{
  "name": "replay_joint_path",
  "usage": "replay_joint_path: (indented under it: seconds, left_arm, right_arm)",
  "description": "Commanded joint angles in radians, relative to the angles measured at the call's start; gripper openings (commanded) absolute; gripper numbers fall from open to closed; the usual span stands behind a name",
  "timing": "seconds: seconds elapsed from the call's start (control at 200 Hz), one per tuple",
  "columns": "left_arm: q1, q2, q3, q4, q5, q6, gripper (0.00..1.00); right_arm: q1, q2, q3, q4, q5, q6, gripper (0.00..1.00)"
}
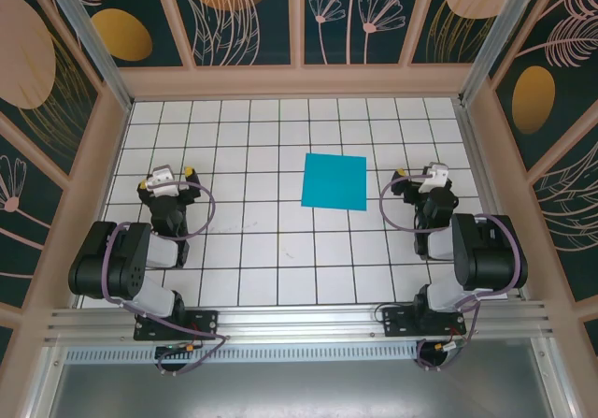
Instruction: Fold a paper plane with a square sheet of paper (fold left side to right side)
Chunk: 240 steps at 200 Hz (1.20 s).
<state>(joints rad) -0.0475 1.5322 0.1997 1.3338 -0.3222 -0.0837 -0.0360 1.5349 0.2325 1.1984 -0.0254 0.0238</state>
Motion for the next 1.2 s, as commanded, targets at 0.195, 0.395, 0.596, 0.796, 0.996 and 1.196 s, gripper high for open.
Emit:
replay_joint_path:
  seconds: [0.195,0.395,0.596,0.796,0.996,1.196]
  left_arm:
    - [0.005,-0.007,0.006,0.01,-0.001,-0.02,0.98]
    - [0.005,-0.007,0.008,0.008,0.0,-0.019,0.99]
    - [0.003,-0.159,0.089,-0.255,0.106,0.026,0.98]
    - [-0.038,-0.331,0.217,-0.554,0.272,-0.016,0.98]
    - [-0.245,-0.262,0.393,-0.818,0.33,0.016,0.98]
    - [-0.458,-0.082,0.558,-0.943,0.389,0.057,0.99]
  right_arm:
    - [-0.005,0.006,0.005,0.037,-0.019,-0.011,0.99]
    - [-0.015,0.005,0.005,0.038,-0.039,-0.005,0.99]
    - [-0.017,-0.114,0.124,-0.282,0.08,0.047,0.99]
    - [0.012,-0.242,0.347,-0.765,0.045,0.105,0.99]
    - [0.14,-0.11,0.586,-1.092,0.001,0.161,0.99]
    - [0.246,0.172,0.836,-1.273,-0.008,0.22,0.99]
